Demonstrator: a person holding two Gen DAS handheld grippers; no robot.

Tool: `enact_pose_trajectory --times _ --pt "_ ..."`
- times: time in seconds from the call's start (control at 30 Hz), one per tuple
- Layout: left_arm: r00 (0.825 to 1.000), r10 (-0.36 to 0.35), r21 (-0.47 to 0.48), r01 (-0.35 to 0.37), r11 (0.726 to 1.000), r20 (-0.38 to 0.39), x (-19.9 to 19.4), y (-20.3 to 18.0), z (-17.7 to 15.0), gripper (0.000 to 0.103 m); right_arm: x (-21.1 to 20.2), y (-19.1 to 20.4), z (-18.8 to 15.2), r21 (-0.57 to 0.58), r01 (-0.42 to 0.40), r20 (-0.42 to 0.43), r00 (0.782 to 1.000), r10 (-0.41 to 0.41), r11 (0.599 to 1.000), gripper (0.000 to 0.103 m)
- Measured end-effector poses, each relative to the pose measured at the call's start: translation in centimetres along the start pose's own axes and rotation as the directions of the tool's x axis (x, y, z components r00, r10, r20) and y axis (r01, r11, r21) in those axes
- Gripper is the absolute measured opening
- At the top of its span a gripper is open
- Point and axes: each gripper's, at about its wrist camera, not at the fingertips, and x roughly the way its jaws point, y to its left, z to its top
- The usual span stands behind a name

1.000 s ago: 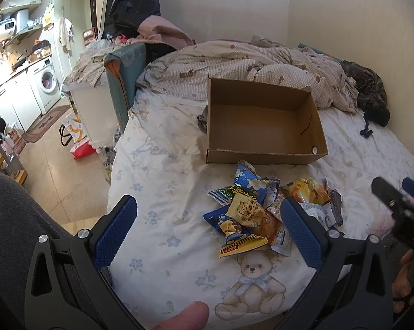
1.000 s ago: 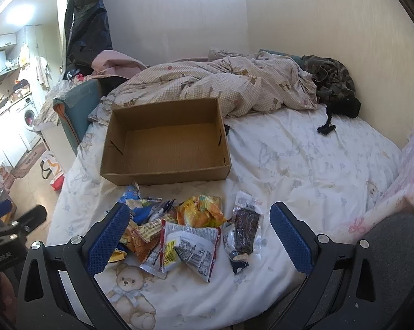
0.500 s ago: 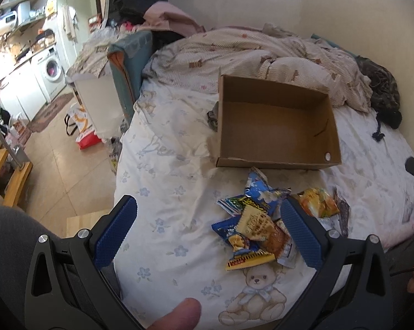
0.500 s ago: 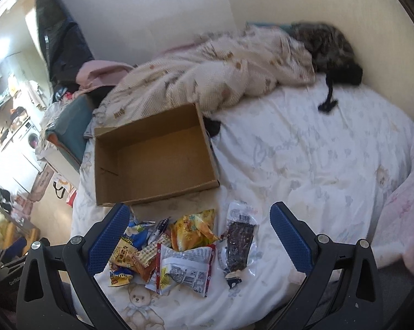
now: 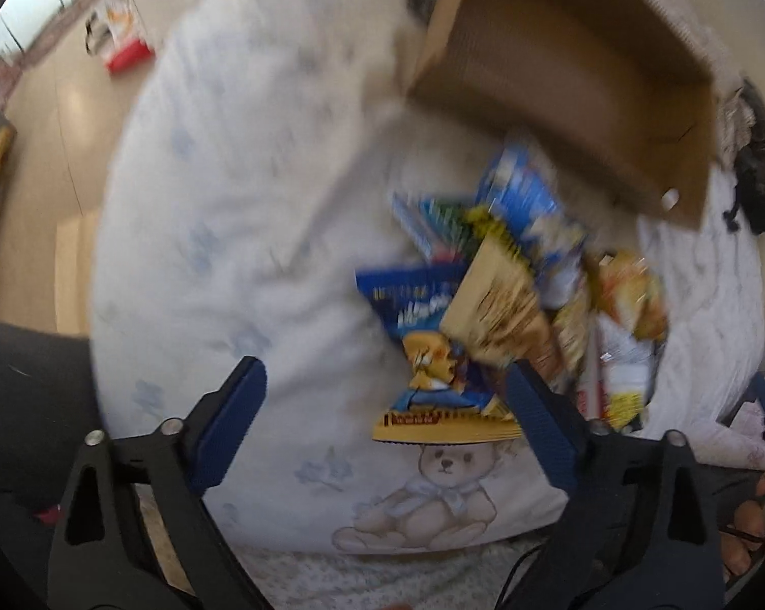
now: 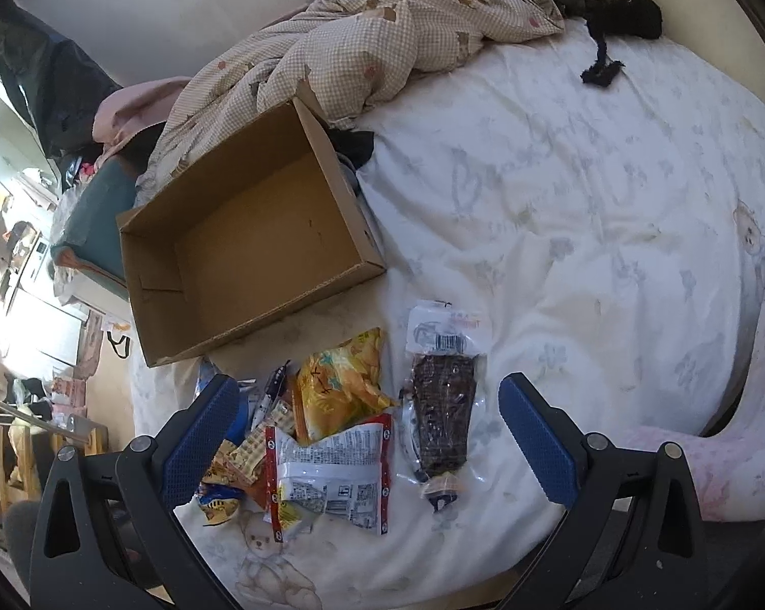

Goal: Organize snacks
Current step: 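Grasp the blue cartoon-bear snack packet with the left gripper, then grasp the dark jerky packet with the right gripper while the left holds the blue packet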

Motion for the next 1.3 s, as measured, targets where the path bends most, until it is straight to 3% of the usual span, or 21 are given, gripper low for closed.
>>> enact_pose_trajectory --times 0.33,0.43,0.47,0.5,0.57,0.83,0.93,1.0,1.07,1.2,1.3 --pt "0.997 0.045 0.115 -0.038 0.993 -0.055 4.7 -3.1 -0.2 0.077 0.7 0.0 0.3 0.007 -0.010 0.004 1.000 0.010 1.000 0.103" --pt "0.997 0.044 0.123 -0.037 0.992 -0.057 5.5 -3.1 -0.5 0.056 0.5 0.2 0.3 -0.007 -0.003 0.019 1.000 0.003 1.000 0.103" --pt "0.997 0.053 0.118 -0.046 0.992 -0.050 5.4 -3.0 -0.5 0.037 0.5 0.3 0.2 -0.010 -0.001 0.021 1.000 0.001 1.000 0.103" --pt "0.998 0.051 0.104 -0.046 0.993 -0.048 5.2 -2.6 -0.6 0.029 0.5 0.2 0.2 -0.012 0.001 0.022 1.000 -0.001 1.000 0.103" --pt "0.997 0.022 0.099 -0.015 0.995 -0.071 5.2 -2.3 -0.9 0.023 0.5 0.1 0.2 -0.008 0.000 0.019 1.000 0.000 1.000 0.103" --pt "0.999 0.036 0.136 -0.034 0.990 -0.012 -0.4 -1.2 -2.7 0.022 1.1 -0.6 0.5 0.039 -0.003 -0.007 1.000 0.003 0.999 0.103" --pt "0.999 0.031 0.168 -0.036 0.985 0.034 -3.4 -1.0 -2.5 0.023 2.5 -1.6 0.7 0.071 0.100 -0.071 0.993 -0.095 0.992 0.103" --pt "0.999 0.027 0.196 -0.035 0.980 0.044 -4.2 -1.4 -2.4 0.023 4.4 -2.6 0.6 0.095 0.185 -0.140 0.975 -0.171 0.978 0.095" --pt "0.997 0.030 0.206 -0.043 0.978 0.065 -4.2 -2.1 -2.5 0.023 6.9 -3.6 0.2 0.122 0.195 -0.244 0.956 -0.161 0.973 0.079" --pt "0.998 -0.013 0.172 0.003 0.985 0.059 -3.9 -1.4 -2.7 0.023 10.6 -4.4 -0.8 0.138 0.213 -0.383 0.912 -0.146 0.967 0.077" --pt "0.998 -0.049 0.127 0.044 0.991 0.037 -3.3 -0.4 -1.6 0.023 11.8 -3.9 -1.0 0.041 0.270 -0.397 0.888 -0.232 0.962 0.077"
